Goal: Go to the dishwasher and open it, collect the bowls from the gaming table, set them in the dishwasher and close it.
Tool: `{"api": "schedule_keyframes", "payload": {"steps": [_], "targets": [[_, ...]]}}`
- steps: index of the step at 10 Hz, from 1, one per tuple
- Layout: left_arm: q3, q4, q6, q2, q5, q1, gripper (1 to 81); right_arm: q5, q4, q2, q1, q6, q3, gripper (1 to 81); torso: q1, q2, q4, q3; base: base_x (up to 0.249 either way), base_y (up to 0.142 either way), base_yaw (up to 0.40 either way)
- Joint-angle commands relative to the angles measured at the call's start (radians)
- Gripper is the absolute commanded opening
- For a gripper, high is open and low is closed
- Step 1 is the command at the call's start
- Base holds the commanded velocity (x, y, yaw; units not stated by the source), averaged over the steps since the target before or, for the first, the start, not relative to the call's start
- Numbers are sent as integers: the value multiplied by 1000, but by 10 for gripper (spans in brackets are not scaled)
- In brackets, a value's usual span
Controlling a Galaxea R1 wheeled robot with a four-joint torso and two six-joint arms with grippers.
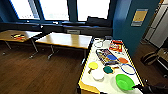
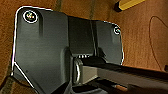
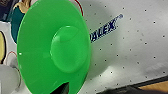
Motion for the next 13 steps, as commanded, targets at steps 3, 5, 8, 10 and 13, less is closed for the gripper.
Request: {"api": "schedule_keyframes", "payload": {"steps": [3,5,8,10,13], "targets": [[9,-3,1,-9,58,-38,811,-58,33,-73,118,-1,-38,811,0,0,0,0,0,0,0],[9,-3,1,-6,58,-41,811,-58,33,-61,127,-1,-21,811,0,0,0,0,0,0,0],[1,-6,1,-6,58,-41,811,-56,32,-18,142,1,-38,811,0,0,0,0,0,0,0],[-10,-6,1,-5,58,-41,811,-55,30,13,151,-1,-72,811,0,0,0,0,0,0,0],[-11,-7,1,-5,58,-41,811,-56,30,65,153,-1,-135,811,0,0,0,0,0,0,0]]}}
